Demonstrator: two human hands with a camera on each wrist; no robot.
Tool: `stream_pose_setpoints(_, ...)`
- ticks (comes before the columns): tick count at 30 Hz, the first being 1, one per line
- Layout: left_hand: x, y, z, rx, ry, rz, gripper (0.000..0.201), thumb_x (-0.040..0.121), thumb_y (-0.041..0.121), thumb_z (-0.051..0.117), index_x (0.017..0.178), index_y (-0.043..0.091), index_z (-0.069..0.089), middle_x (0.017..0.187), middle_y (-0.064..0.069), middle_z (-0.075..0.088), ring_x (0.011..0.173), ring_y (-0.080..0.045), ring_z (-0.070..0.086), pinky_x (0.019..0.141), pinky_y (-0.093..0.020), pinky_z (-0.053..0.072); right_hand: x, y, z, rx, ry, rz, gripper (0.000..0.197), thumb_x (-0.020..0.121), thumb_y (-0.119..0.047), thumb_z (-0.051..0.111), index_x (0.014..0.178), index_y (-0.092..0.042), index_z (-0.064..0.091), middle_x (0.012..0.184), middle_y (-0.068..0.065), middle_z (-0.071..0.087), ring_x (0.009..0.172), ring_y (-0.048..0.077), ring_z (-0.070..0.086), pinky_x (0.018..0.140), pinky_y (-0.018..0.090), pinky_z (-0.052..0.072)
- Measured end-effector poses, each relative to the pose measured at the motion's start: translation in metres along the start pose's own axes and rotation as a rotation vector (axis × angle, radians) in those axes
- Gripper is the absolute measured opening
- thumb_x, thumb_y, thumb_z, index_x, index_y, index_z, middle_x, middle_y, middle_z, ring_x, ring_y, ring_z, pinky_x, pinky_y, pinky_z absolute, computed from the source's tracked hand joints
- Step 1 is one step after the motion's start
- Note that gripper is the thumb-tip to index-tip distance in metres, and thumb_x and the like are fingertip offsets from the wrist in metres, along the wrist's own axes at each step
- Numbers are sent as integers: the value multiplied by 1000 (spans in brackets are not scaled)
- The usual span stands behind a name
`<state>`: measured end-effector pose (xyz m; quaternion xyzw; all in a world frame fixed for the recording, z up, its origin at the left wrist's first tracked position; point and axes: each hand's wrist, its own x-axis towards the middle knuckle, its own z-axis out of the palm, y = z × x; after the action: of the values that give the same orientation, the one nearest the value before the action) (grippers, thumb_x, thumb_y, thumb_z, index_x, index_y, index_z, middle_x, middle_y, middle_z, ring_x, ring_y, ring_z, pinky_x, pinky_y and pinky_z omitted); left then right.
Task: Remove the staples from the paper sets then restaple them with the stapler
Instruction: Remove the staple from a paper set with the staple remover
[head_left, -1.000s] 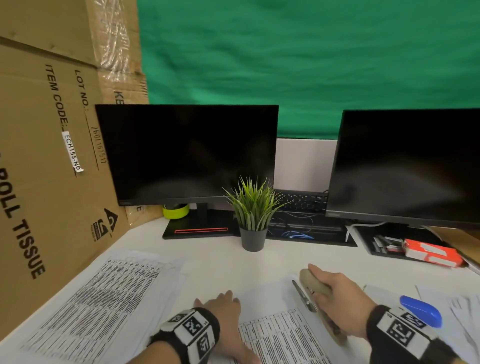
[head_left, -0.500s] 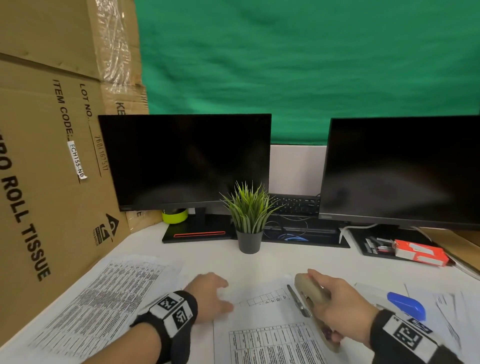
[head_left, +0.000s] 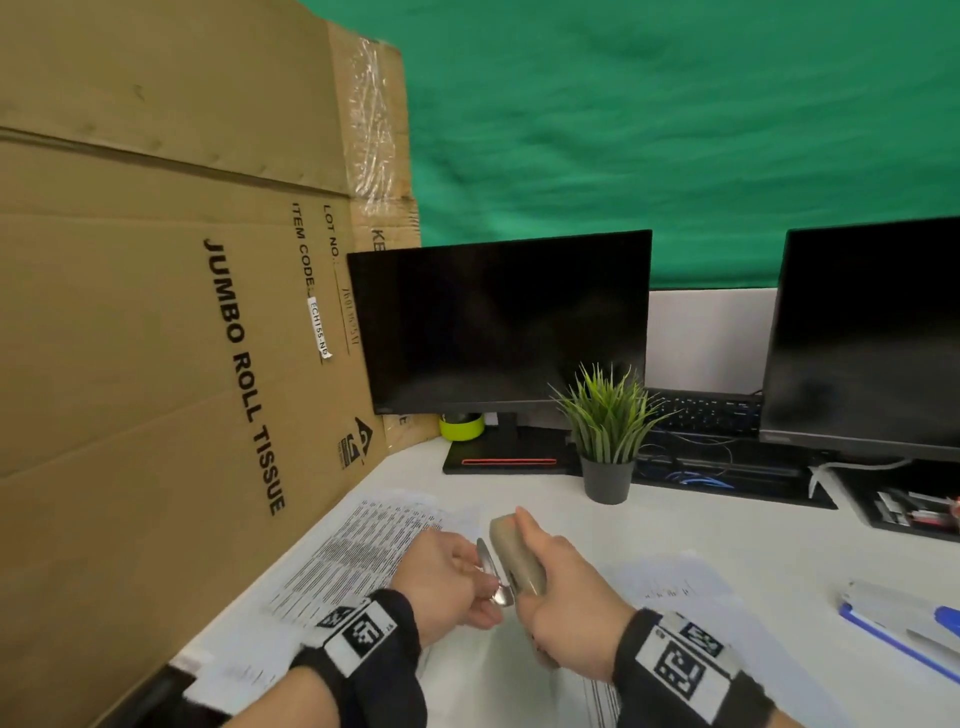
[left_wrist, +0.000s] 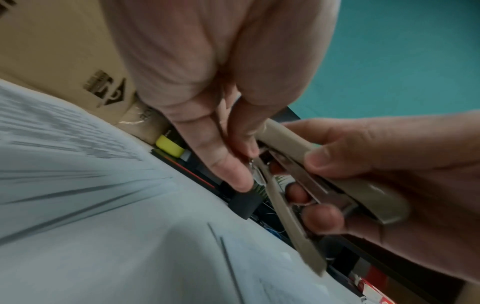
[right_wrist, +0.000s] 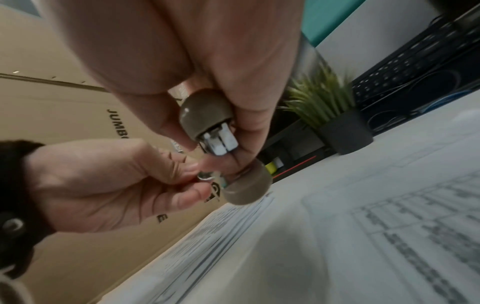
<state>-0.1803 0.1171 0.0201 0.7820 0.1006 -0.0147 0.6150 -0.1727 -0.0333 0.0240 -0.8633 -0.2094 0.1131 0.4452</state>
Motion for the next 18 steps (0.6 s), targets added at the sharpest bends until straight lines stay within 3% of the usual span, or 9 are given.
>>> stream_pose_setpoints(1,-2,-5,-4,0,26,-13,16,88,-18,49,86,-3,53,63,-17,60,49,-26,60,52,-32,57,1,-4,8,-20,-28,-22,80,94,-10,48,150,-37,-2,120,-1,29,88,13,45,61,7,44)
stream_pose_setpoints(3,-6,-14,-7,12,95,-25,26,87,-19,39,78,-1,54,62,-17,56,46,-24,55,49,-30,54,3,-10,24,-89,-60,-65,77,93,-8,47,150,-35,2,116,0,27,88,11,45,85,16,44)
stream_pose_setpoints(5,-10,-21,-9,37,161,-24,30,85,-19,40,66,1,52,56,-13,52,43,-19,49,47,-29,49,3,-16,37,-164,-82,-89,76,92,-7,46,150,-34,5,116,0,27,94,15,49,97,24,43)
stream_pose_setpoints(9,-16,-29,-16,41,230,-59,33,81,-14,45,55,6,48,47,-9,49,36,-17,46,45,-26,46,2,-28,51,-219,-85,-115,74,90,-5,44,148,-34,8,116,1,28,95,22,54,93,28,46)
stream_pose_setpoints(13,-10,-43,-34,48,314,-98,30,80,-9,50,54,5,54,55,-15,54,51,-22,51,54,-32,44,0,-41,64,-268,-121,-144,70,90,-5,42,147,-31,13,116,2,30,109,27,53,102,34,43)
stream_pose_setpoints(16,-10,-43,-53,22,311,-111,28,87,-9,50,63,3,55,67,-18,57,54,-23,53,52,-30,50,2,-47,73,-227,-143,-165,70,91,-5,43,149,-32,14,113,0,29,100,21,51,99,24,41)
stream_pose_setpoints(18,-15,-41,-75,52,327,-110,22,91,-4,52,72,4,57,70,-16,61,58,-24,62,55,-31,57,2,-46,77,-184,-174,-141,73,93,-7,46,152,-31,8,116,-2,29,108,17,48,101,19,37)
